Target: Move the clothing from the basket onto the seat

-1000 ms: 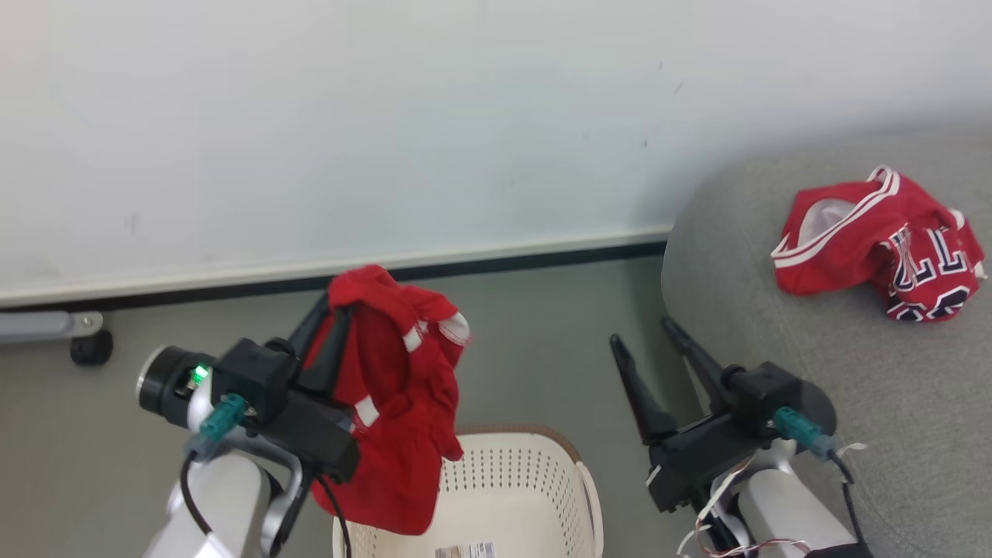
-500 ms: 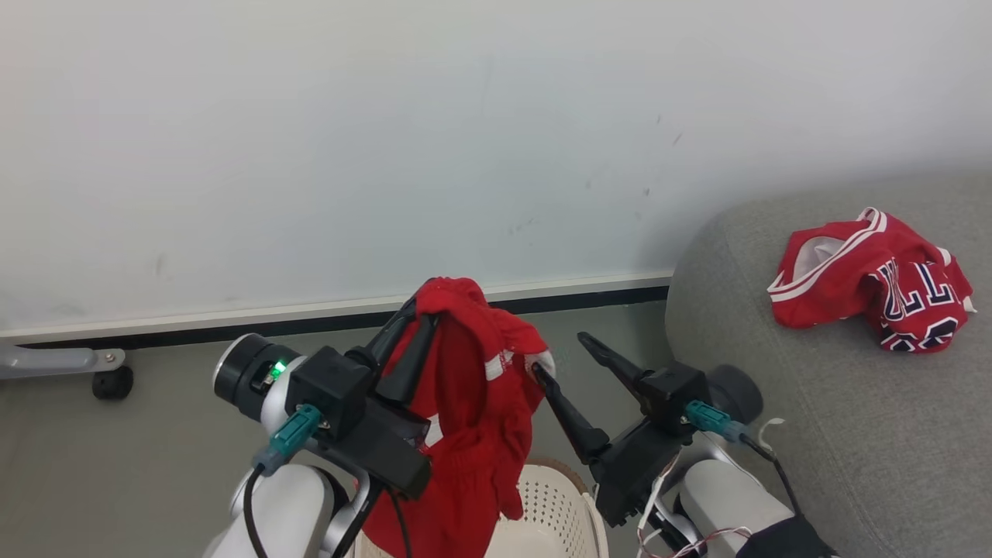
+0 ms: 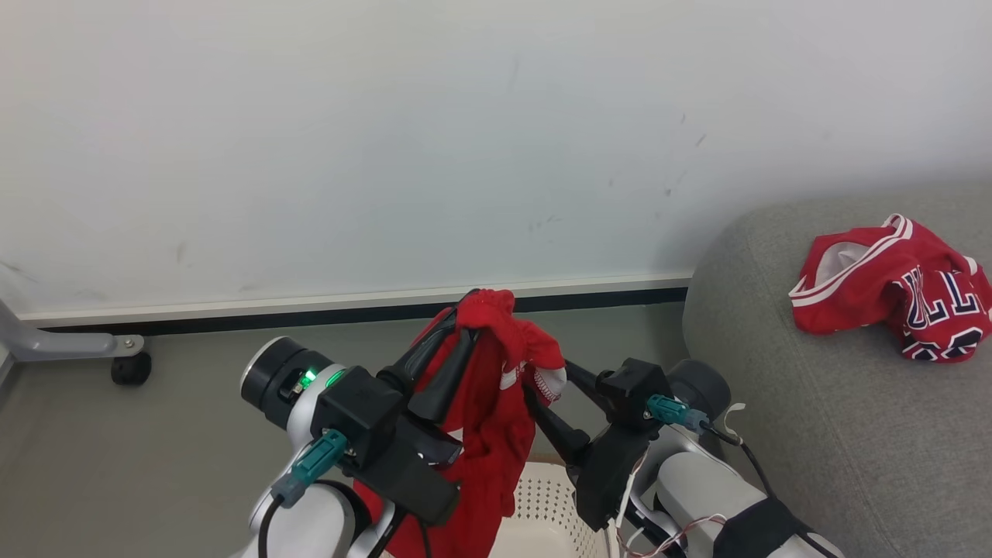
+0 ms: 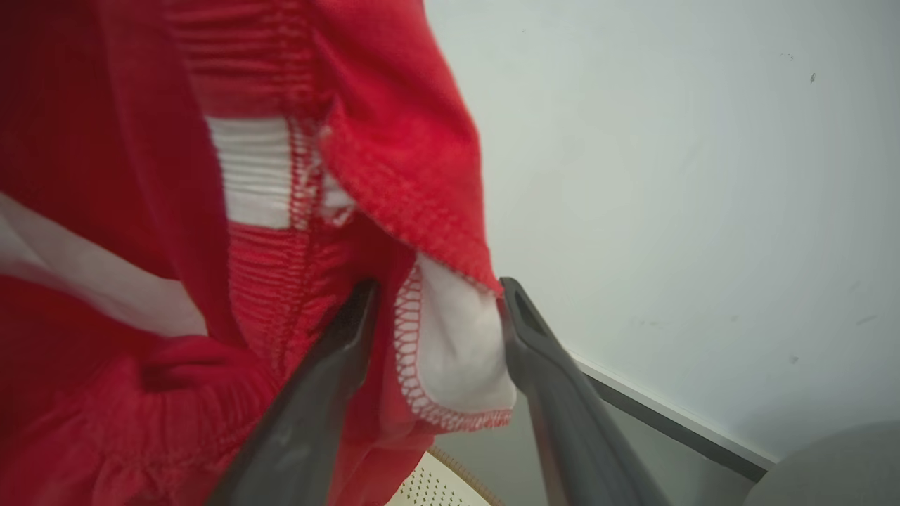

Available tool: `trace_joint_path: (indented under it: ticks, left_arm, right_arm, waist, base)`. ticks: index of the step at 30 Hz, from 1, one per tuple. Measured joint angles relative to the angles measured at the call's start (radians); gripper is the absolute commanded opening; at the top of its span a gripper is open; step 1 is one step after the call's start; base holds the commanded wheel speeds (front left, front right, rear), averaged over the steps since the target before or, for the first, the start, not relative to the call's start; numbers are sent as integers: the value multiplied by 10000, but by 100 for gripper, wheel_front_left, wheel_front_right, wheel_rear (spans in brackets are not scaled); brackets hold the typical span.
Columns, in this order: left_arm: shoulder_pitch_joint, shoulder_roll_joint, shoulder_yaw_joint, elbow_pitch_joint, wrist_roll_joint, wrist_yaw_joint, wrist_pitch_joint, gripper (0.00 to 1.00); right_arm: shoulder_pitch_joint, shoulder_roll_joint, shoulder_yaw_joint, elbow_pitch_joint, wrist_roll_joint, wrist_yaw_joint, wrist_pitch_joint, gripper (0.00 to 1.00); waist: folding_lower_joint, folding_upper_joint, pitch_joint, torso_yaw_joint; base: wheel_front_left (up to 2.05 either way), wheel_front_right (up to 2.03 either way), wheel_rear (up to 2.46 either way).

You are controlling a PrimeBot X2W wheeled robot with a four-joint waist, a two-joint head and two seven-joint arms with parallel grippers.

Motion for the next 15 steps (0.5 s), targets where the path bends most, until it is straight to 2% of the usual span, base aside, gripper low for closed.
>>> trace_joint_path:
  ticks: [1, 9, 10, 11, 12, 13, 14, 15]
  left_arm:
    - [42, 10, -6, -48, -2, 0, 36, 0]
    - [466, 173, 309, -127, -265, 86, 251, 0]
    - [555, 196, 364, -98, -311, 107, 259, 9]
    - [646, 211, 441, -84, -364, 169, 268, 23]
    - [745, 213, 539, -56, -399, 180, 268, 45]
    - [820, 228, 612, -36, -445, 219, 268, 59]
    - [914, 228, 665, -25, -479, 268, 265, 81]
    - [991, 232, 715, -6, -546, 303, 255, 81]
  right_arm:
    - [-49, 0, 94, 17, 82, 0, 0, 0]
    - [-244, -2, 719, 79, 734, 2, 0, 0]
    - [-314, -25, 763, 77, 805, 2, 0, 0]
    - [-407, -48, 786, 48, 895, 4, 0, 0]
    - [-494, -90, 786, 0, 972, 8, 0, 0]
    - [-589, -146, 794, -54, 1014, 10, 0, 0]
    - [-662, -219, 784, -121, 1049, 10, -2, 0]
    - [-741, -274, 779, -153, 1124, 10, 0, 0]
  waist:
    - [-1, 0, 8, 12]
    - [0, 0, 76, -62]
    - [0, 0, 85, -101]
    - [0, 0, 94, -144]
    - [0, 0, 101, -195]
    - [0, 0, 107, -249]
    - [0, 0, 113, -308]
    - [0, 0, 119, -370]
  base:
    - [0, 0, 0]
    - [0, 0, 0]
    - [0, 0, 0]
    - [0, 0, 0]
    - [0, 0, 0]
    - [0, 0, 0]
    - [0, 0, 0]
    - [0, 0, 0]
